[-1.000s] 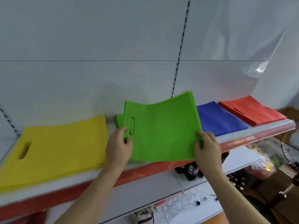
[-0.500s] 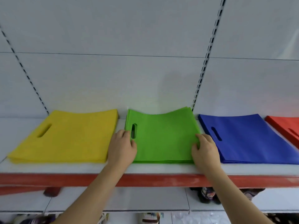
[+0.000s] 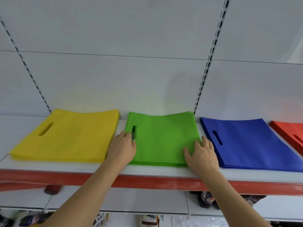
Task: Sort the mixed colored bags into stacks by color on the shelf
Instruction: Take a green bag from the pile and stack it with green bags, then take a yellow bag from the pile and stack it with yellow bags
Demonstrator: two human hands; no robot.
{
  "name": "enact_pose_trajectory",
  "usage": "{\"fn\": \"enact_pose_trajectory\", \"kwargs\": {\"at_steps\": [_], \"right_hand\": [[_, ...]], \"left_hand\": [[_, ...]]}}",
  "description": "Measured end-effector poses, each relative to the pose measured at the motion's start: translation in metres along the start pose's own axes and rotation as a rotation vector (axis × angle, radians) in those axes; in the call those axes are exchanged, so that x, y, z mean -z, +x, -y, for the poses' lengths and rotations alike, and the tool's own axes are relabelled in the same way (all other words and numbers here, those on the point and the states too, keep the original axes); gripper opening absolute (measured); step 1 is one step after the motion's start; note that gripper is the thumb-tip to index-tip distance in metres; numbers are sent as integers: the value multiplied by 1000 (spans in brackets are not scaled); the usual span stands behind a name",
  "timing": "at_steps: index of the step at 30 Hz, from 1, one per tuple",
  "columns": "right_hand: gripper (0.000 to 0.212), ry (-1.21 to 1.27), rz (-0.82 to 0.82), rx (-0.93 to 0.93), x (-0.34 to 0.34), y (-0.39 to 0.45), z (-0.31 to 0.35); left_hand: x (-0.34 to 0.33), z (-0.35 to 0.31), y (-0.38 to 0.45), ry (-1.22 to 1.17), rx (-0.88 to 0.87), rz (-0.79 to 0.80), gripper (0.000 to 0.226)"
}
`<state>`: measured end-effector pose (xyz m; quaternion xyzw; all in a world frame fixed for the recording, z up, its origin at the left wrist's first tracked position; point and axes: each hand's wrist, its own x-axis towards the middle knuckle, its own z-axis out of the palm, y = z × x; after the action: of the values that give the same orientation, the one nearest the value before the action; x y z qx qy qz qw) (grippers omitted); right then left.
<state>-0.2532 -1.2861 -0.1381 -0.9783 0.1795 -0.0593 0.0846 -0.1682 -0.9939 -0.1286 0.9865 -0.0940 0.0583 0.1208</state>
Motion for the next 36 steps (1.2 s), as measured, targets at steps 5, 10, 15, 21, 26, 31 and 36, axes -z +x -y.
{"fn": "enact_pose_trajectory", "kwargs": {"at_steps": [5, 10, 15, 21, 26, 31, 36], "right_hand": [[75, -35, -138, 103, 1, -8, 17], [74, 34, -207, 266, -1, -29, 73], [77, 37, -197, 377, -6, -58, 140], [80, 69, -193, 453, -9, -104, 249], [78, 121, -183, 559, -30, -151, 360], [78, 124, -125, 697, -47, -190, 470], [74, 146, -86, 834, -67, -206, 573]], "left_hand": [[15, 1, -17, -13, 22, -121, 50], [35, 36, -44, 94, 58, -165, 55], [54, 94, -72, 96, 131, -227, 61], [87, 190, -110, 93, 153, -233, 65], [118, 295, -150, 104, 215, -274, 63], [143, 392, -190, 109, 329, -273, 66], [161, 481, -215, 125, 456, -291, 67]]}}
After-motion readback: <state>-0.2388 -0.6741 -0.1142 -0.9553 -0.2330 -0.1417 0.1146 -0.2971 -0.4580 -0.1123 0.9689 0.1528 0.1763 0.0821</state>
